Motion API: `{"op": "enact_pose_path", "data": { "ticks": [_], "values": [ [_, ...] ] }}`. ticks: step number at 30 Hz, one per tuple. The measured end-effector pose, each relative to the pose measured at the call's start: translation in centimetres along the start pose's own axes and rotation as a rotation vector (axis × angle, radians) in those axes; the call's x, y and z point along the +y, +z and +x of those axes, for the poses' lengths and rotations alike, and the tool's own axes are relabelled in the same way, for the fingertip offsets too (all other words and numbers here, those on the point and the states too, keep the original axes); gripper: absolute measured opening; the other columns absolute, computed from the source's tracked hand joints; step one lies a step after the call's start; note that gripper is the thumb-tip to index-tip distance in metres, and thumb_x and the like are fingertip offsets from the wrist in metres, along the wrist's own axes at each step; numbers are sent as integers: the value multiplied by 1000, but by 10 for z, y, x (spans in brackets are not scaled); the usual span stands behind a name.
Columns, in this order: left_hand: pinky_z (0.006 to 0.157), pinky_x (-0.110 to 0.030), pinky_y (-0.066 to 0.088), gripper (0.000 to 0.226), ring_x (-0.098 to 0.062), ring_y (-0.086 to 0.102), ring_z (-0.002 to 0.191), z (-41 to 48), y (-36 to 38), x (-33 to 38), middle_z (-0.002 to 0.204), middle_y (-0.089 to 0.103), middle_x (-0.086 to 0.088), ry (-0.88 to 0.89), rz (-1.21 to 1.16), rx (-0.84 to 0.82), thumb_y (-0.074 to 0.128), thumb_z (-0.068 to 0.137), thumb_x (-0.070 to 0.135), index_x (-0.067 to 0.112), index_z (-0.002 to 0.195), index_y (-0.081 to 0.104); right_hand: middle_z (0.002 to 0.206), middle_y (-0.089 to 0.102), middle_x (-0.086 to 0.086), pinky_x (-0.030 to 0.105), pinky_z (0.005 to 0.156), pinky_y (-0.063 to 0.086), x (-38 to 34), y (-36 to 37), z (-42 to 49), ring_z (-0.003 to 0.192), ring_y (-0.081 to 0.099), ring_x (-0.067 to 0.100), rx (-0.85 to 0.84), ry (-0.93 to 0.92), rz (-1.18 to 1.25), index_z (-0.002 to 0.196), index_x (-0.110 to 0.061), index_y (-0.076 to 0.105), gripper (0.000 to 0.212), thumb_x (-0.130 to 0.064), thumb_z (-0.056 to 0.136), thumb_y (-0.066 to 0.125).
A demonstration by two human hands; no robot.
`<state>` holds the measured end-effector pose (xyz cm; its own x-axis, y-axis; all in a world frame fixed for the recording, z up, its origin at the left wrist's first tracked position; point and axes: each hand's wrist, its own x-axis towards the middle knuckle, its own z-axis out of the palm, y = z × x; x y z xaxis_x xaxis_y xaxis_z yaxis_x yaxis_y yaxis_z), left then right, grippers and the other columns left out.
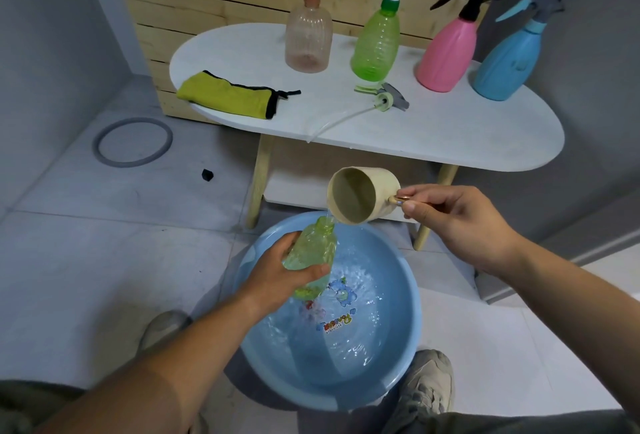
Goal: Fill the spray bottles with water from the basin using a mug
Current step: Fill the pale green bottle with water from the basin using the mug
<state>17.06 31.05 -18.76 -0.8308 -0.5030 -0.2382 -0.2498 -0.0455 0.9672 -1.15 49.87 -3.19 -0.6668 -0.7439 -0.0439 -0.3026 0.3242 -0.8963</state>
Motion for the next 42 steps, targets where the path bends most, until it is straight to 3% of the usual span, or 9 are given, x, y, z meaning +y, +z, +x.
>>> {"op": "enact_pose_path", "data": {
  "ticks": [8,14,22,29,33,38,42],
  "values": [
    [99,-36,55,70,-7,69,109,1,-1,-1,115,74,14,-26,-4,3,88,59,53,33,123,66,112,72,-8,6,87,44,-2,2,0,107,64,0,5,-5,-37,81,-30,77,11,-22,86,71],
    [84,-18,52,47,5,68,101,1,0,-3,111,73,23,-15,3,5,90,76,32,37,117,67,114,71,-5,6,88,44,-2,2,1,108,64,1,-5,-7,-38,84,-27,77,8,-23,86,71],
    [99,-34,55,75,-4,68,110,1,0,-3,117,73,15,-24,-5,1,87,56,58,34,124,66,114,71,-5,4,84,43,-3,2,0,104,64,-1,-4,-15,-66,86,-25,77,8,-21,87,70],
    [98,-31,55,53,0,68,107,2,-1,-5,115,74,16,-29,9,9,90,76,32,32,123,66,114,70,-7,13,90,45,-4,4,1,105,65,2,-2,-41,-97,80,-35,75,14,-23,86,71],
    [94,-28,53,53,1,68,106,2,-1,-5,115,73,18,-18,3,-5,90,75,35,33,122,66,114,70,-7,11,89,45,-4,4,2,103,65,1,-1,-54,-103,80,-36,74,17,-20,86,72],
    [91,-26,55,70,0,69,106,1,0,-3,114,73,18,-21,3,-1,86,58,59,36,121,66,114,70,-8,14,90,45,-5,5,2,105,64,1,-1,-57,-128,81,-37,74,16,-22,87,72],
    [93,-29,55,59,-1,69,106,0,0,-2,114,73,18,-27,9,0,90,67,47,36,120,66,114,69,-7,6,85,43,-6,7,2,102,63,-3,-9,-80,-159,80,-37,73,19,-20,87,71]
  ]
}}
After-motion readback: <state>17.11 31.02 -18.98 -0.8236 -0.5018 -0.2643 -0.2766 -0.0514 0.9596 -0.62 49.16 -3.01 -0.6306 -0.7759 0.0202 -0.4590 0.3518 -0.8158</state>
